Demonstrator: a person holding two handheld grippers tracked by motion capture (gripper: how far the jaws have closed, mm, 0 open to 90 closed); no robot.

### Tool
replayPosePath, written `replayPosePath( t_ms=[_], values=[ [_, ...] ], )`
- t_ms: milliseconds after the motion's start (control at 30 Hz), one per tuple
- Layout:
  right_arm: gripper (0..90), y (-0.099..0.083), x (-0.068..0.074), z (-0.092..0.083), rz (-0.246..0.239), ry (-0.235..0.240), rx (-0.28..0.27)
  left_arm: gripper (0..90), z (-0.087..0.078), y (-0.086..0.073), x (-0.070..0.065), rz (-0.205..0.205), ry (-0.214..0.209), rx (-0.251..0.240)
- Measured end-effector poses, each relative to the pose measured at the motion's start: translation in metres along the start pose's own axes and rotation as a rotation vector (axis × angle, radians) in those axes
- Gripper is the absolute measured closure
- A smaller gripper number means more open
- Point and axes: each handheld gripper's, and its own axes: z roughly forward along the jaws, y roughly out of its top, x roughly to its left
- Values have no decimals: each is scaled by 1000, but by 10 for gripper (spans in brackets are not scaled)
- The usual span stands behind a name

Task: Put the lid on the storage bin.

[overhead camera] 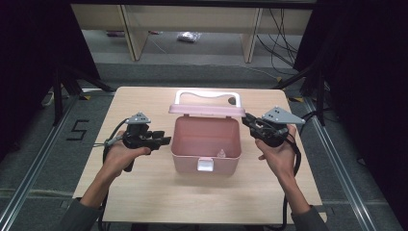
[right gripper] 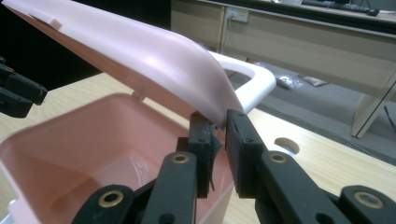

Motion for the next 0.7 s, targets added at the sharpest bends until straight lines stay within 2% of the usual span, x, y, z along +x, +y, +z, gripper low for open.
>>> replayPosePath(
  t_ms=[33, 67, 100, 133, 200, 333, 367, 400, 467, 500, 533, 567, 700],
  values=[
    [813, -2, 2, -1, 26, 4, 1, 587, -1, -2, 1, 6, -9, 7],
    [813, -3, 3, -4, 28, 0, 24, 585, -2, -3, 0, 3, -8, 13],
    [813, -4, 3, -3, 12, 0, 12, 585, -2, -4, 0, 6, -1, 10],
    [813, -5, 4, -4, 19, 12, 24, 584, -3, -5, 1, 8, -2, 17],
    [813, -6, 3, -4, 3, 18, 12, 582, -4, -7, 2, 8, 0, 16],
    [812, -10, 7, -9, 17, 12, 25, 579, -4, -12, 4, 3, 1, 29],
    [811, -10, 6, -9, 8, 26, 24, 577, -4, -14, 5, 13, 4, 41],
    [810, -11, 6, -9, -11, 20, 13, 574, -4, -15, 5, 10, 3, 41],
    [806, -13, 8, -11, 12, 24, 25, 570, -3, -18, 6, 10, 7, 54],
    [804, -13, 8, -11, -3, 21, 22, 568, -1, -20, 6, -1, 6, 47],
    [802, -16, 9, -11, 10, 32, 15, 565, -2, -21, 7, 7, 4, 61],
    [801, -17, 10, -10, 17, 29, 9, 565, -2, -22, 6, -5, 3, 50],
    [797, -22, 11, -11, 30, 34, 4, 559, -3, -24, 6, -2, 3, 56]
  ],
)
